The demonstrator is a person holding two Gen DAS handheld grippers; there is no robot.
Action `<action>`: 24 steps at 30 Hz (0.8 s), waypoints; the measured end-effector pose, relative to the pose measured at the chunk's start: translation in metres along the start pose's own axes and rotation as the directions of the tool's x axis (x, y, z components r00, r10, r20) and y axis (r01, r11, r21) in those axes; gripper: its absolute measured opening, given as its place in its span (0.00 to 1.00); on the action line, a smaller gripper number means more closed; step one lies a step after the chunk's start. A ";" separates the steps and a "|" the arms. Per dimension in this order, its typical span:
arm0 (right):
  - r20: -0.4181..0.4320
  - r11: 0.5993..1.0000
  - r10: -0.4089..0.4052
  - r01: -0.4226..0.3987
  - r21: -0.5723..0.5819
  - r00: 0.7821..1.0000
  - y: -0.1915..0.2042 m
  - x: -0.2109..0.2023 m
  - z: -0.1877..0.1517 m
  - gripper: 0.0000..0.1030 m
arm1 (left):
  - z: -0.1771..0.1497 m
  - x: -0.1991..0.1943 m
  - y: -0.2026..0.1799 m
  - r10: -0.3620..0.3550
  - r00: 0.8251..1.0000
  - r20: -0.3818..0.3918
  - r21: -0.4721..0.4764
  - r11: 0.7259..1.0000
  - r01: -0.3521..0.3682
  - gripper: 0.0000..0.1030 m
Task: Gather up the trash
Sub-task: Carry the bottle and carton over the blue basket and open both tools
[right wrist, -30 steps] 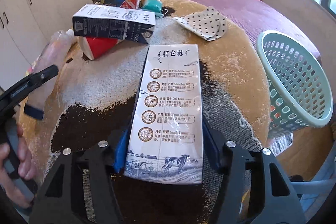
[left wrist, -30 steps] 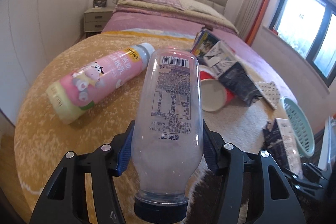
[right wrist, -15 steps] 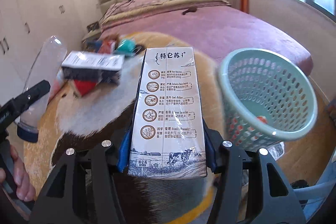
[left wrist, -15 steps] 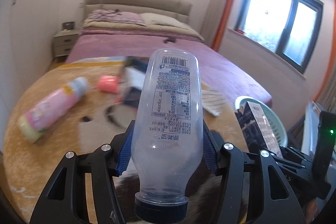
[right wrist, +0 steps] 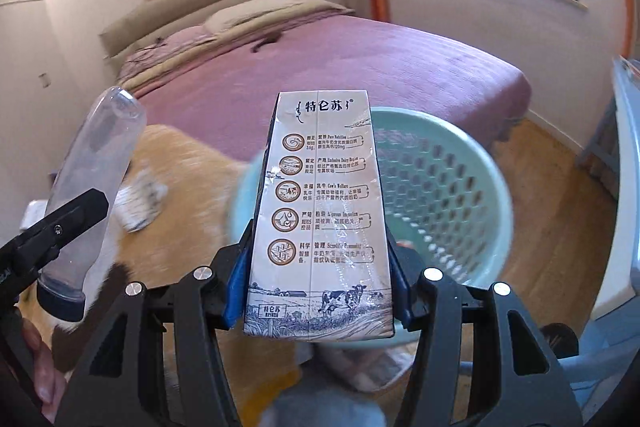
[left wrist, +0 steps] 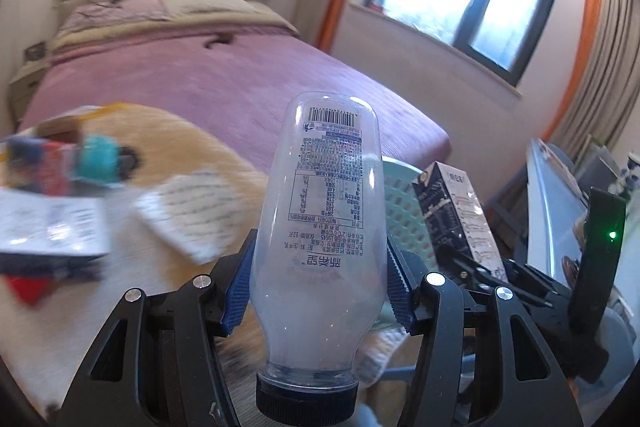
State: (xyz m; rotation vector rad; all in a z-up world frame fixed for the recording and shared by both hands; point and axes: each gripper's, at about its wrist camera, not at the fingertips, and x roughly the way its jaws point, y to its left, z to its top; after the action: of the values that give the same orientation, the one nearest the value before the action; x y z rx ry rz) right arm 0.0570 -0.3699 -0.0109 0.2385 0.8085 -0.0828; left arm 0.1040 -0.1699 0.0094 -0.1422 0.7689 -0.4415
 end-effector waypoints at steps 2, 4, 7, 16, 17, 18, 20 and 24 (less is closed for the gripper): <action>-0.021 1.000 -0.019 0.019 0.016 1.000 -0.013 0.011 0.004 0.51 | 0.003 0.020 -0.010 -0.021 0.999 -0.027 0.010 1.000 0.021 0.53; -0.049 0.999 -0.033 0.035 0.037 0.998 -0.027 0.023 0.007 0.51 | 0.005 0.044 -0.018 -0.033 0.998 -0.059 0.016 0.999 0.034 0.53; -0.085 0.997 -0.046 0.051 0.058 0.995 -0.041 0.039 0.009 0.51 | 0.004 0.069 -0.024 -0.046 0.994 -0.098 0.013 0.999 0.048 0.53; -0.132 0.995 -0.061 0.070 0.065 0.989 -0.047 0.057 0.008 0.52 | -0.010 0.104 -0.020 -0.032 0.984 -0.176 -0.008 0.999 0.031 0.53; -0.135 0.995 -0.061 0.071 0.068 0.989 -0.048 0.058 0.007 0.52 | -0.011 0.105 -0.020 -0.030 0.983 -0.179 -0.009 1.000 0.029 0.53; -0.137 0.995 -0.063 0.073 0.069 0.989 -0.049 0.059 0.005 0.52 | -0.012 0.106 -0.019 -0.026 0.983 -0.182 -0.011 1.000 0.025 0.53; -0.141 0.995 -0.063 0.074 0.072 0.988 -0.051 0.061 0.004 0.52 | -0.012 0.106 -0.017 -0.027 0.983 -0.183 -0.015 1.000 0.025 0.53; -0.149 0.994 -0.060 0.072 0.077 0.987 -0.054 0.064 0.008 0.52 | -0.010 0.108 -0.020 -0.020 0.982 -0.185 -0.012 1.000 0.019 0.53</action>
State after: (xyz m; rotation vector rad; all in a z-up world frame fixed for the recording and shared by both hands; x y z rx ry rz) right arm 0.0977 -0.4230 -0.0618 0.2976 0.9612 -0.1628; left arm 0.1585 -0.2348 -0.0616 -0.1193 0.9537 -0.4739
